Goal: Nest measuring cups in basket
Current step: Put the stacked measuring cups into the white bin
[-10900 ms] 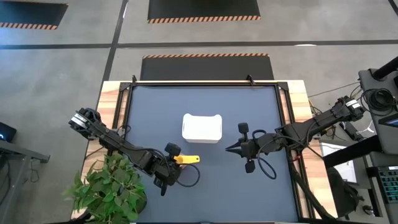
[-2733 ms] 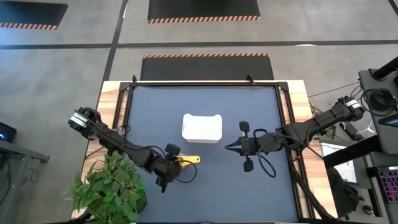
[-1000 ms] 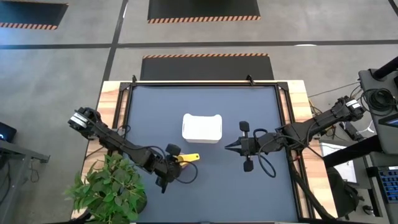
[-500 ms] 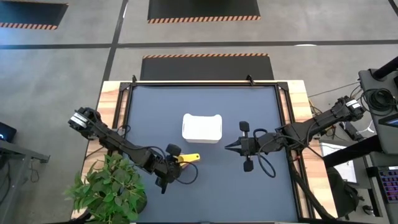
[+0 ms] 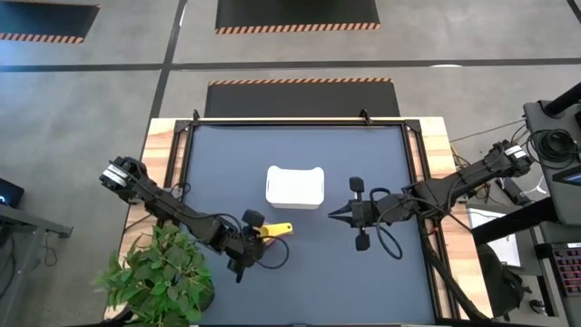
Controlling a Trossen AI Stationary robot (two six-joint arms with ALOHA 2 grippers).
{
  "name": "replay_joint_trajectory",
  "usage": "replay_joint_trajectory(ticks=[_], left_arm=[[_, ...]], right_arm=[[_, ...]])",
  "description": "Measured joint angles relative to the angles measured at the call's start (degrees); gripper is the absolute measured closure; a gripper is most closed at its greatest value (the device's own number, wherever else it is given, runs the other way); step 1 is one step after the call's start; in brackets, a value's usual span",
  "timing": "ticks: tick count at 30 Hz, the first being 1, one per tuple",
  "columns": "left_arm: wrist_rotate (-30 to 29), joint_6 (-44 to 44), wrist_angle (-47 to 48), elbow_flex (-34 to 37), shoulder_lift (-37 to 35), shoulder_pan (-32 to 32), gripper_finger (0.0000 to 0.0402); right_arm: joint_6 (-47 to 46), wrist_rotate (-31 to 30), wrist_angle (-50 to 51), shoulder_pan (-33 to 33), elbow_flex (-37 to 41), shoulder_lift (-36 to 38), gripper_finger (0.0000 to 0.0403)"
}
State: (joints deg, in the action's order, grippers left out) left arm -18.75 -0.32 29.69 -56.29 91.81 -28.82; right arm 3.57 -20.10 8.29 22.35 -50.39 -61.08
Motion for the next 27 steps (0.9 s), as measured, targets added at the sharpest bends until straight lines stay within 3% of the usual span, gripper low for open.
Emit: replay_joint_trajectory(ticks=[27], left_arm=[[-3.81, 2.96, 1.97, -3.30, -0.15, -0.64, 0.0327]], right_arm=[[-0.11, 0.02, 0.50, 0.00, 0.00, 0.00, 0.0394]])
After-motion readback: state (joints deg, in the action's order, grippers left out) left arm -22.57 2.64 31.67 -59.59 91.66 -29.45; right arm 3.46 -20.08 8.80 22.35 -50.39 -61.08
